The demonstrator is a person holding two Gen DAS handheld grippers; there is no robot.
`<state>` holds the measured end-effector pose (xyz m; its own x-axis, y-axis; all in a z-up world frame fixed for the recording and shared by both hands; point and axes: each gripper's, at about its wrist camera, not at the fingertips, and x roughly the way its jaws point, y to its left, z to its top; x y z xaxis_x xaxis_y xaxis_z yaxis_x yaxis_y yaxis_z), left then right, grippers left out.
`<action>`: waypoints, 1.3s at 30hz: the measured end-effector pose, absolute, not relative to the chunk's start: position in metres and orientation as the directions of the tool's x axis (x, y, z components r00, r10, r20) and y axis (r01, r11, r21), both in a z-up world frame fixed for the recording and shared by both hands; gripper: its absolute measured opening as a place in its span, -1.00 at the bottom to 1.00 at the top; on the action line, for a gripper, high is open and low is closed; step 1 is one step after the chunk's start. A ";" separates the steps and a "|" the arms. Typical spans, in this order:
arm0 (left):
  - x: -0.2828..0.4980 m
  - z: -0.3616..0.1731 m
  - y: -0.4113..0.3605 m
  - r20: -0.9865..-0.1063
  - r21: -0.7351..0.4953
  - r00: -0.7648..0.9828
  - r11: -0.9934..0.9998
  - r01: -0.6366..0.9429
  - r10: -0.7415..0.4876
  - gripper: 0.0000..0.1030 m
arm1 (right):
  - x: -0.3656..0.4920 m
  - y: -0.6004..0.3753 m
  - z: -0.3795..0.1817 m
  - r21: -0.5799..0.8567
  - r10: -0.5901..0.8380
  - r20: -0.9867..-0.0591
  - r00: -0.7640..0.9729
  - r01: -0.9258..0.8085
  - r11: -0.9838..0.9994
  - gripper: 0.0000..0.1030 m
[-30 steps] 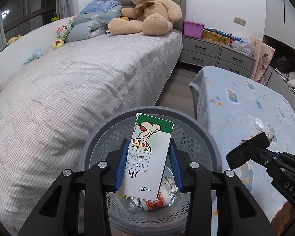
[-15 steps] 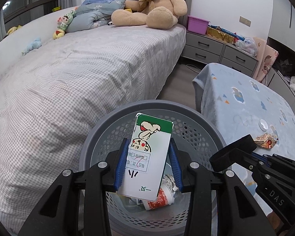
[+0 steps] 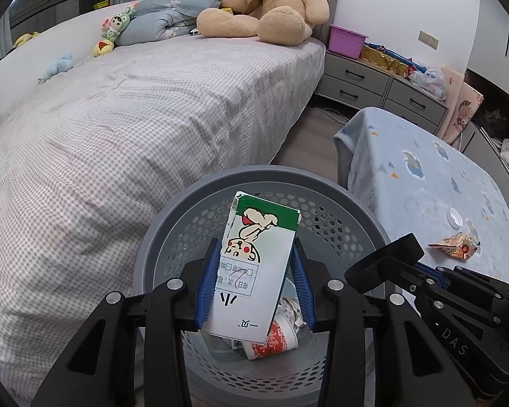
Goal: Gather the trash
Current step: 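Carry the carton and strap with both grippers over the grey basket, then open both grippers to drop the carton and strap into the basket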
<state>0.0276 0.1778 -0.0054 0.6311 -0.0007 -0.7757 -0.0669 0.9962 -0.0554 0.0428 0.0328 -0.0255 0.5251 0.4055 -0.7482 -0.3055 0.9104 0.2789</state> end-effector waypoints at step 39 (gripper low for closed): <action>0.027 -0.002 0.184 -0.763 -0.031 0.644 0.992 -0.120 0.054 0.30 | 0.035 0.018 -0.015 0.263 0.376 -0.724 0.579 -0.272 0.926 0.01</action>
<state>0.0265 0.1837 -0.0019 0.6439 0.0542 -0.7632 -0.1202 0.9923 -0.0309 0.0354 0.0181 -0.0151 0.5789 0.3756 -0.7237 -0.2721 0.9257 0.2628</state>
